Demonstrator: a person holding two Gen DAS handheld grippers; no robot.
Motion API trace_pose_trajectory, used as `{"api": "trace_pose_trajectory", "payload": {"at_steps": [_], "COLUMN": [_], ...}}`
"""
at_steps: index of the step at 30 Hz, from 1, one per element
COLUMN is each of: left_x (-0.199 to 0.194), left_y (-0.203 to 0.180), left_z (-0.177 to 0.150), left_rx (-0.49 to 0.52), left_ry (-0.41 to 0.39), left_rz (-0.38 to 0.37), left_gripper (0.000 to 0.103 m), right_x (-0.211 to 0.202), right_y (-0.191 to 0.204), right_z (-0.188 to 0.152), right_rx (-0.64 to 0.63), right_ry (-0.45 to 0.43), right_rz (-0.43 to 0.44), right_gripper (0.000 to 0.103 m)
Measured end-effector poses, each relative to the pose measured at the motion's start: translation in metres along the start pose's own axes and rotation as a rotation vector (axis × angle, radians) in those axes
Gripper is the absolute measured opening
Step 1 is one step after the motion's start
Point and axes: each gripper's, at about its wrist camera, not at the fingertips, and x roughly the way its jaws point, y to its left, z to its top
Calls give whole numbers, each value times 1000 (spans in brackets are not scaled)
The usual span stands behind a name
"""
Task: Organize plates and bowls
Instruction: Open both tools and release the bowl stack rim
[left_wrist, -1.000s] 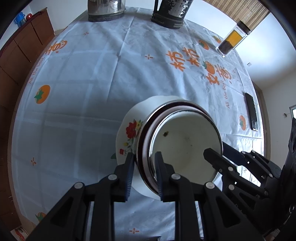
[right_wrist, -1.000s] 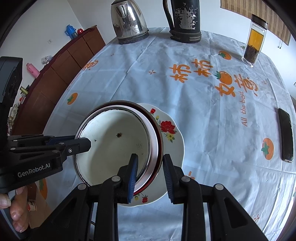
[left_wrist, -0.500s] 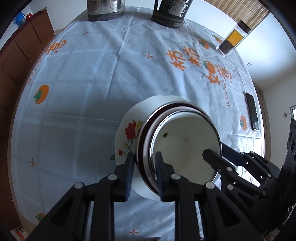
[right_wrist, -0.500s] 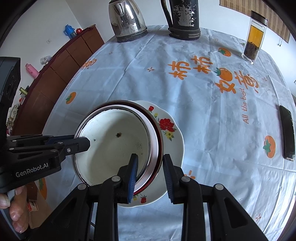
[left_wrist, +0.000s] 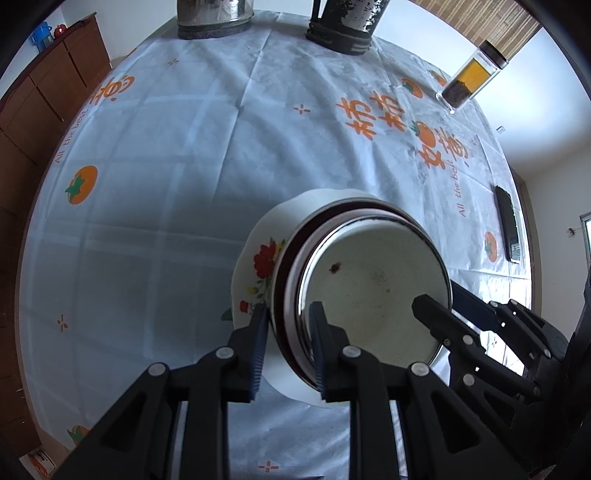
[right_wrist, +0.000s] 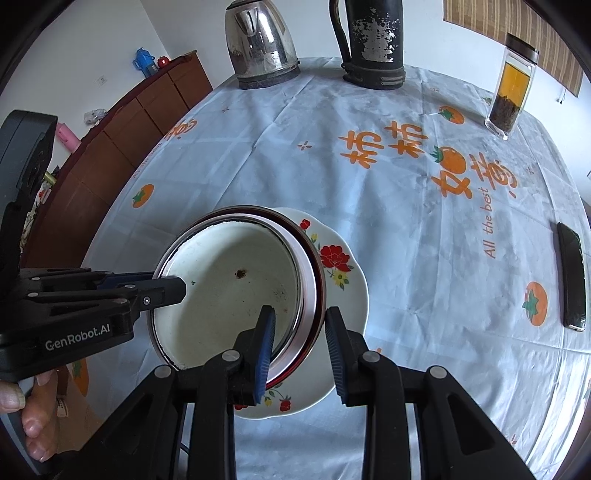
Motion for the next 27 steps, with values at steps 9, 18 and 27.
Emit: {"api": "trace_pose_trajectory", "payload": {"at_steps": [9, 18, 27], "left_x": [0, -1, -33], "left_y": [1, 3, -5], "left_z": [0, -1, -9], "left_rx": [-5, -15, 30], "left_ry": [-8, 5, -121], "left_rz": [-10, -22, 8], "left_gripper": [21, 21, 51], "right_x": [0, -1, -28], "right_y": [1, 2, 11], "right_z": [-1, -1, -7], "right_rx": [-10, -18, -48], "right_ry": [-11, -17, -122], "right_rz": [-9, -11, 22], "right_gripper": [30, 32, 57]}}
